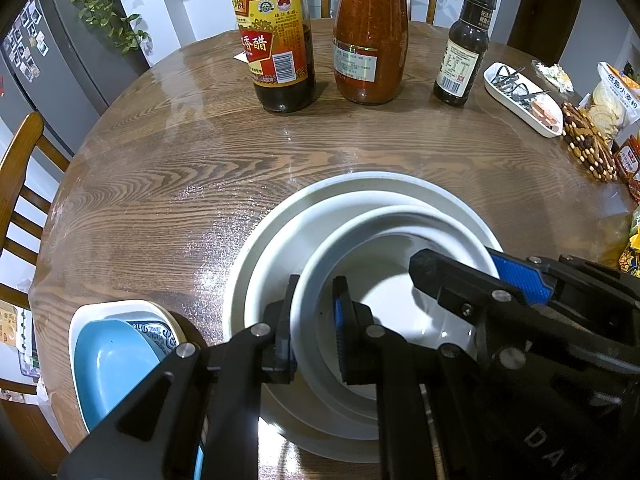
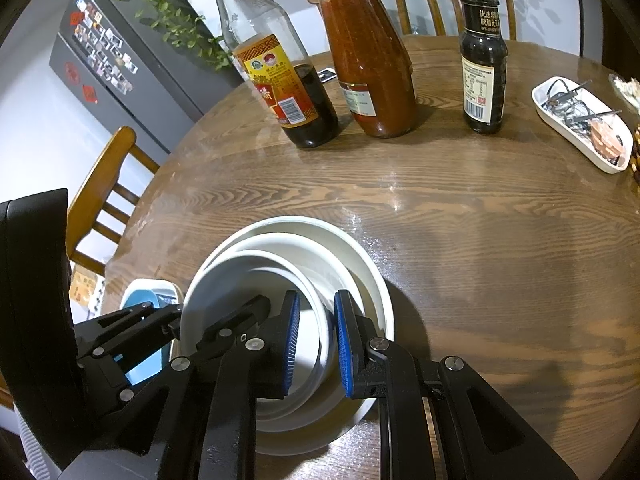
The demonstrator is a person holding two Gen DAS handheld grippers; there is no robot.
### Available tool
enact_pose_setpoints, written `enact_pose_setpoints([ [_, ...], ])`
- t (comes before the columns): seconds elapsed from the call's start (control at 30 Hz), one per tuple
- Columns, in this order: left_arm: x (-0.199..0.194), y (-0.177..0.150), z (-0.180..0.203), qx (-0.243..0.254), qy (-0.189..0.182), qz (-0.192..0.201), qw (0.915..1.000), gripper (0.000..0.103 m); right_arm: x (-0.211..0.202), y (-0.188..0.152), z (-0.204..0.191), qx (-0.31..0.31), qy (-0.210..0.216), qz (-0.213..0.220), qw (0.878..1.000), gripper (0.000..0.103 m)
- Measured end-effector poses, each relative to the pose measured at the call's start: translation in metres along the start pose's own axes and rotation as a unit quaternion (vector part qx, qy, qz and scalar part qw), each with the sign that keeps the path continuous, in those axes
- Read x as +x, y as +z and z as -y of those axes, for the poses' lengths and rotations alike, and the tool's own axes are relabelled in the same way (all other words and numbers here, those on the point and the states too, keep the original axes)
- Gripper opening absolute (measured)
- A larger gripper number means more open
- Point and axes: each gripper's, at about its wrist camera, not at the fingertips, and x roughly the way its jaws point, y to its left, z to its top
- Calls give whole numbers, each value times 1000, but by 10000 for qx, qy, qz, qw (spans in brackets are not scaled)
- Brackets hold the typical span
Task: Organize plates and bowls
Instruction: 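Lower the ramekin into the smaller white bowl with the left tool, then open the left tool to release the ramekin inside the bowls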
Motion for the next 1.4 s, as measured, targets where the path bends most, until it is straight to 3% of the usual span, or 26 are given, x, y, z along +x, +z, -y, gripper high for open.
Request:
enact_pose_setpoints([
  [0.77,0,1,4,2,-37,-25,10000,22,0,-1,-3,-49,-33,-45,10000,21],
  [1.4,-3,1,4,-60,-93,-42,9999,24,-2,-2,-4,-40,-42,-33,10000,25],
])
